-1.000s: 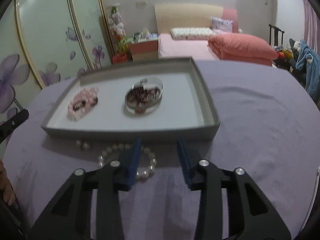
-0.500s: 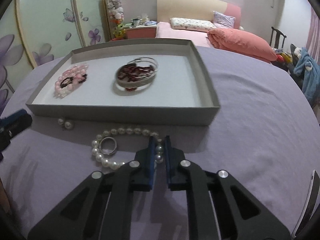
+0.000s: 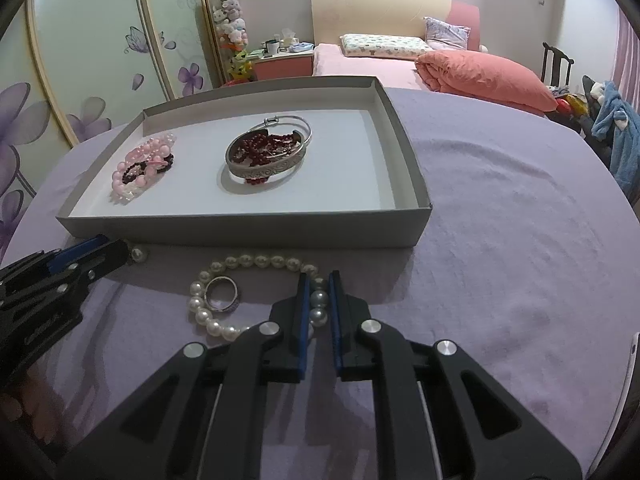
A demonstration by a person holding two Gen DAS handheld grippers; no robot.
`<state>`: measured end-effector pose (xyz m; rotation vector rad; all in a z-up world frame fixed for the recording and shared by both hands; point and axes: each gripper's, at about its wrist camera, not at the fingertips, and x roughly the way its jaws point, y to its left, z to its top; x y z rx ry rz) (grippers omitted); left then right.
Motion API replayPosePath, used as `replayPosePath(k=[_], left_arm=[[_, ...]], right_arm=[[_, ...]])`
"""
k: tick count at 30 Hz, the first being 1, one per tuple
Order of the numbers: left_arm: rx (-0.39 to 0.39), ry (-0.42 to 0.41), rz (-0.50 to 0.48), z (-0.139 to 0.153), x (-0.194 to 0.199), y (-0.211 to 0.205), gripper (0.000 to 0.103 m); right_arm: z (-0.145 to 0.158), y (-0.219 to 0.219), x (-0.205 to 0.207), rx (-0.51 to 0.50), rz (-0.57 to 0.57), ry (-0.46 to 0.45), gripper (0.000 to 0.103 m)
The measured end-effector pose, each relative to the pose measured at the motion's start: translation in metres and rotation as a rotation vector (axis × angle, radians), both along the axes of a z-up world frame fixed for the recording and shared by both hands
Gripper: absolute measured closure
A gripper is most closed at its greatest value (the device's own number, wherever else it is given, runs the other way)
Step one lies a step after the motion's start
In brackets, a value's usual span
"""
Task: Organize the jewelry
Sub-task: 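Grasp a pearl stud earring with the left tool while the right tool lowers onto the pearl bracelet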
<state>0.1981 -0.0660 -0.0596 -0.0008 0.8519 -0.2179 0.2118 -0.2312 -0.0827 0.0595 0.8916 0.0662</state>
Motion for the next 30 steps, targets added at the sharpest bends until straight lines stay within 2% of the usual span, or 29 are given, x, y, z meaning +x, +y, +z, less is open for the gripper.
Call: replayPosePath(k=[7,10,22,30], left_arm=[[0.014,0.016,0.023,-0.004,0.004,-0.004,0.078],[0.031,0.026,0.039,-0.005,0.003,-0.001,0.089],[0.080,0.023,0.080,-0.003,-0.021,0.045,0.089],[0.047,0.026,0.043,-0.002,-0.020,0.040,0.089]], right_arm=[[0.000,0.002,0.001,0.001,0.002,0.000,0.092],[0.000,0.002,0.001,0.001,0.003,0.000,0.092],[0.000,0.017,-0.003,-0.021,0.064,-0.003,0.092],[0.000,0.016,-0.004,-0.019,0.073,-0.002,0.092]])
